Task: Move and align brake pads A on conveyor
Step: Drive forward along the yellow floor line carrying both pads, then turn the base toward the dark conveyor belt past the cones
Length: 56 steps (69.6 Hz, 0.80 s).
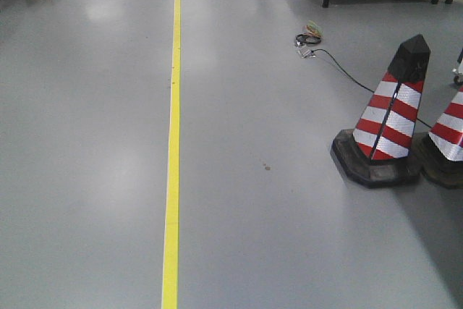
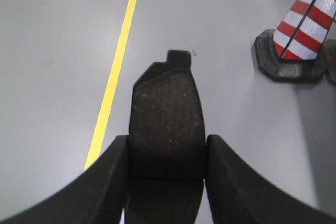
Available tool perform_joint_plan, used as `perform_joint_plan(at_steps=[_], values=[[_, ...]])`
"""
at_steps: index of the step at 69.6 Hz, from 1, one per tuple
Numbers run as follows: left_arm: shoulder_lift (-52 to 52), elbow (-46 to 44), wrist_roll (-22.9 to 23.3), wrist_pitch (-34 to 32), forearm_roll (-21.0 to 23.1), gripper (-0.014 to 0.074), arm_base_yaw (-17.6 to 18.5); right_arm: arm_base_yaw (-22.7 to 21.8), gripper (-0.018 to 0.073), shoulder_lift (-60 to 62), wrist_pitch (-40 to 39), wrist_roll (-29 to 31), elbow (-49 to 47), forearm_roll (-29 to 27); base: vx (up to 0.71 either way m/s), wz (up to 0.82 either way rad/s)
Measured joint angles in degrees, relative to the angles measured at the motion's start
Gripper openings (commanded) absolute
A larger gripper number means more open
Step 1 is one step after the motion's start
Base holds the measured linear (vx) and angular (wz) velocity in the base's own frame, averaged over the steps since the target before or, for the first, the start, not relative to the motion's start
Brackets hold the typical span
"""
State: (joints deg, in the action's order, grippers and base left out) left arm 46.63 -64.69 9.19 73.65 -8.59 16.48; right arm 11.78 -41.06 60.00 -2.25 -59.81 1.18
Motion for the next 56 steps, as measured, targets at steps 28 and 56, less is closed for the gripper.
perform_joint_plan(at_steps=[28,56], values=[[0.05,0.00,0.00,-0.03,0.00,-0.0006,0.00,0.00,-0.0008,0.00,0.00,0.00,0.00,0.00,0.49,0.02],[-0.01,0.00,0.00,-0.03,0.00,-0.0006,0.00,0.00,-0.0008,0.00,0.00,0.00,0.00,-0.10,0.40,-0.04]])
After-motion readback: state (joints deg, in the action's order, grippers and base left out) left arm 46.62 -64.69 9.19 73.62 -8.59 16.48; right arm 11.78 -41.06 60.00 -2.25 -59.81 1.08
